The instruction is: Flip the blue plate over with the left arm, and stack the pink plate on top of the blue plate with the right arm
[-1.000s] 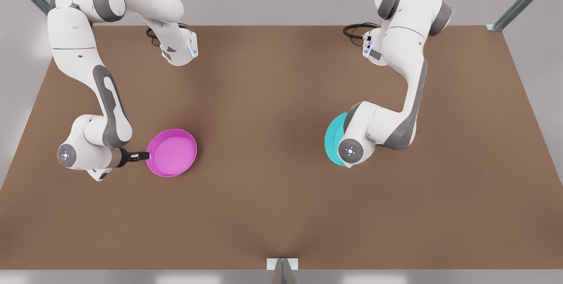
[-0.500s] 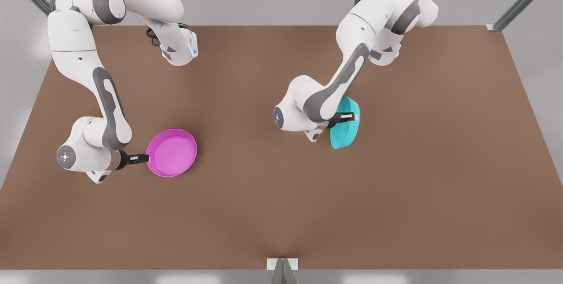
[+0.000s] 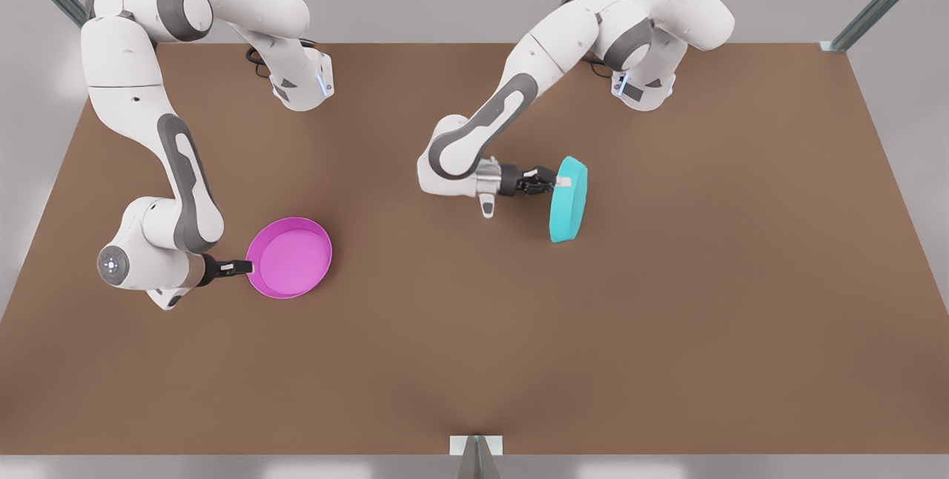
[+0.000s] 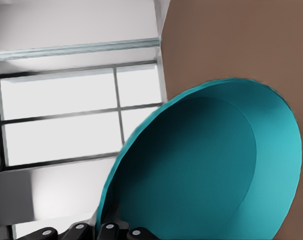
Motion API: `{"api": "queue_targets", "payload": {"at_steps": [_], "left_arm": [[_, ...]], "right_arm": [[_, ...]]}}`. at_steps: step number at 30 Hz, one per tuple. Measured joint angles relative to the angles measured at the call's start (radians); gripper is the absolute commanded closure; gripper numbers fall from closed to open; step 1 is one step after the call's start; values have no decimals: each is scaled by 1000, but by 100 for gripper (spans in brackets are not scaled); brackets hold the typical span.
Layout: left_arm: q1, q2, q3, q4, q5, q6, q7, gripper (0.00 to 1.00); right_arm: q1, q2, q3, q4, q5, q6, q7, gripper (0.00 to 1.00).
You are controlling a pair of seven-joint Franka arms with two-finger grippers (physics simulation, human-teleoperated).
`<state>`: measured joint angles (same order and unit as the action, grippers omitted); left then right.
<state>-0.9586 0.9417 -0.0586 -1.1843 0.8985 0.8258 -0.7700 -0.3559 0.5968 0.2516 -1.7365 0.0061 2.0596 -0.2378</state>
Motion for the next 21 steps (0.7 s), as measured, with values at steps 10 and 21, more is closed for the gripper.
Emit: {"api": "queue_targets", "payload": {"at_steps": [10, 21], "left_arm": [[-72, 74, 0, 2, 185, -58, 1, 79], [-122, 159, 1, 2, 279, -78, 1, 79]], "right_arm": [[2, 0, 0, 9, 0, -1, 0, 0], [-23, -7, 0, 18, -1, -30, -5, 0]]}}
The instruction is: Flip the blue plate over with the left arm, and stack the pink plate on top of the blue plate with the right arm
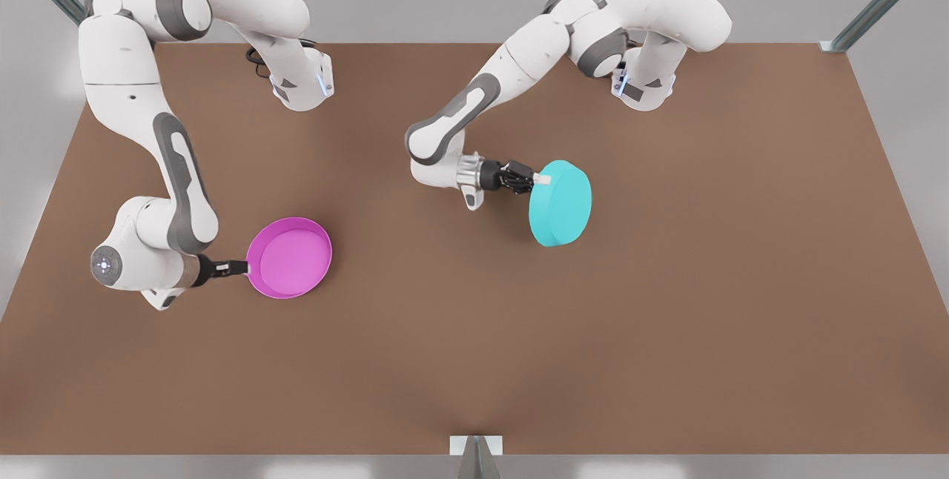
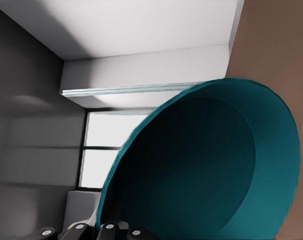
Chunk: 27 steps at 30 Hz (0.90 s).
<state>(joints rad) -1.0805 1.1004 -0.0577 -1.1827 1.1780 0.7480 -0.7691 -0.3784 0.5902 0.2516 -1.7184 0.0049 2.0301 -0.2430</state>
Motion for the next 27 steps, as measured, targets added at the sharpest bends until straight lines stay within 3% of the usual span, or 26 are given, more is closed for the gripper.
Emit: {"api": "queue_targets", "payload": {"at_steps": [5, 12, 13, 14, 20, 27], "left_arm": [[-15, 29, 1, 2, 16, -5, -1, 79], [-22, 56, -1, 22, 22, -22, -12, 79], [-22, 56, -1, 22, 22, -20, -16, 45], [-22, 56, -1, 21, 17, -17, -25, 33], [-37, 71, -1, 22, 5, -19, -27, 29], [-45, 91, -60, 73, -17, 0, -25, 27]], "right_arm": [[53, 0, 3, 111, -2, -53, -32, 0], [26, 7, -8, 79, 0, -51, 13, 0], [16, 0, -8, 42, 3, -52, 15, 0], [9, -13, -7, -14, 6, -51, 16, 0], [-42, -84, 17, -220, 25, 100, 66, 0], [-54, -62, 35, -216, 86, 134, 28, 0]]}}
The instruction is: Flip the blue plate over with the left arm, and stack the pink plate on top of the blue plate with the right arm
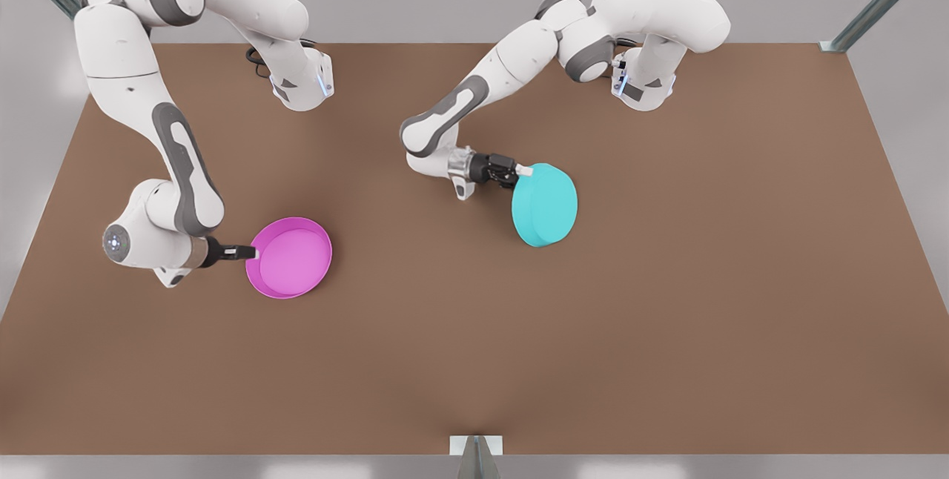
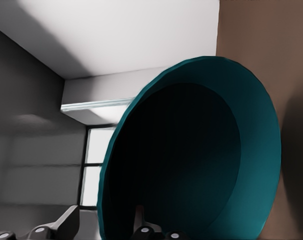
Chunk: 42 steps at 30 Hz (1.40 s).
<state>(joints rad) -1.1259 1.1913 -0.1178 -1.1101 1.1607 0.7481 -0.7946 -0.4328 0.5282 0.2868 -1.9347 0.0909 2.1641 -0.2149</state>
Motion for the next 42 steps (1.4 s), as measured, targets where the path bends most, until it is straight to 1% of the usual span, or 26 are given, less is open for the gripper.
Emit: {"api": "queue_targets", "payload": {"at_steps": [4, 9, 12, 14, 16, 18, 25, 27, 29, 32, 33, 36, 38, 40, 41, 42], "left_arm": [[-2, 4, -18, 61, -58, 20, -2, 27], [-2, 9, -57, 72, -134, 32, -59, 28], [-3, 24, -76, 108, -164, 31, -84, 27], [-3, 25, -86, 108, -177, 38, -96, 27], [-2, 44, -109, 146, -184, 43, -115, 28], [-3, 45, -117, 172, -193, 43, -117, 27], [-3, 45, -170, 185, -223, 65, -195, 28], [-2, 45, -204, 208, -225, 67, -217, 28], [-2, 45, -208, 223, -230, 73, -230, 28], [0, 45, -253, 227, -238, 78, -284, 28], [0, 43, -255, 250, -243, 80, -297, 28], [1, 39, -313, 312, -279, 100, -386, 28], [14, -18, -316, 419, -342, 167, -507, 28], [132, -202, -315, 437, -469, 208, -562, 27], [214, -285, -317, 437, -535, 209, -565, 27], [429, -409, -314, 437, -611, 214, -572, 25]], "right_arm": [[3, 38, 0, 27, 4, 27, -3, 0], [2, 65, 0, 36, 4, 31, -3, 0], [6, 72, 0, 36, 6, 31, 1, 0], [11, 75, 0, 36, 6, 31, 0, 20], [16, 81, 0, 49, 7, 31, 2, 21], [22, 89, 0, 58, 10, 30, 2, 25], [25, 99, 0, 66, 10, 29, 0, 25], [23, 101, 0, 66, 10, 29, -3, 25], [22, 109, 0, 77, 16, 29, -12, 25], [19, 116, 2, 80, 19, 26, -27, 25], [17, 116, 2, 81, 34, 24, -41, 25], [13, 116, 2, 86, 56, 14, -72, 25], [12, 116, 0, 95, 58, 2, -76, 25], [12, 116, 0, 97, 58, 2, -88, 25], [15, 118, 0, 101, 58, 2, -90, 25], [19, 118, 0, 102, 59, 2, -90, 25]]}}
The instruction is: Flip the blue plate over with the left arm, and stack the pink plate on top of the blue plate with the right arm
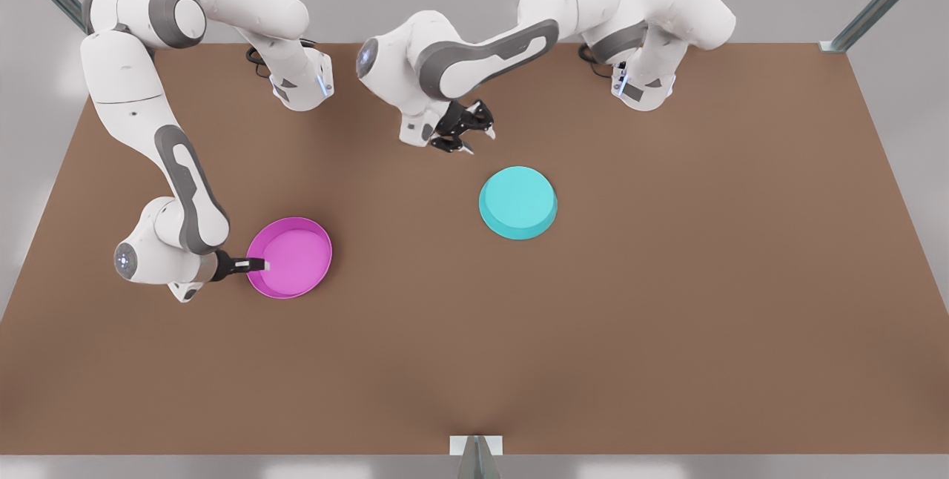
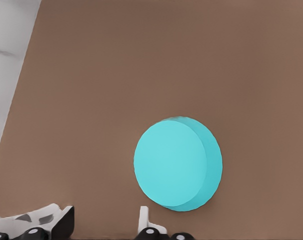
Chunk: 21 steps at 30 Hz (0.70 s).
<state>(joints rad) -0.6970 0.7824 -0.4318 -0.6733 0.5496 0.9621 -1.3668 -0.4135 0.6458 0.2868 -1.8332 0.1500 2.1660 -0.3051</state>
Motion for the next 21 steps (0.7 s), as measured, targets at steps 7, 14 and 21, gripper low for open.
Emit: {"api": "queue_targets", "payload": {"at_steps": [7, 14, 21], "left_arm": [[774, -102, 18, -26, -292, 152, 987, 0], [658, -603, 375, -730, -390, 487, 1328, 0], [659, -598, 374, -729, -419, 484, 1328, 0]], "right_arm": [[1, 11, 0, 8, 3, 0, 0, 34], [1, 14, 0, 9, 2, 0, -8, 47], [1, 17, 0, 11, 2, 0, -8, 47]]}}
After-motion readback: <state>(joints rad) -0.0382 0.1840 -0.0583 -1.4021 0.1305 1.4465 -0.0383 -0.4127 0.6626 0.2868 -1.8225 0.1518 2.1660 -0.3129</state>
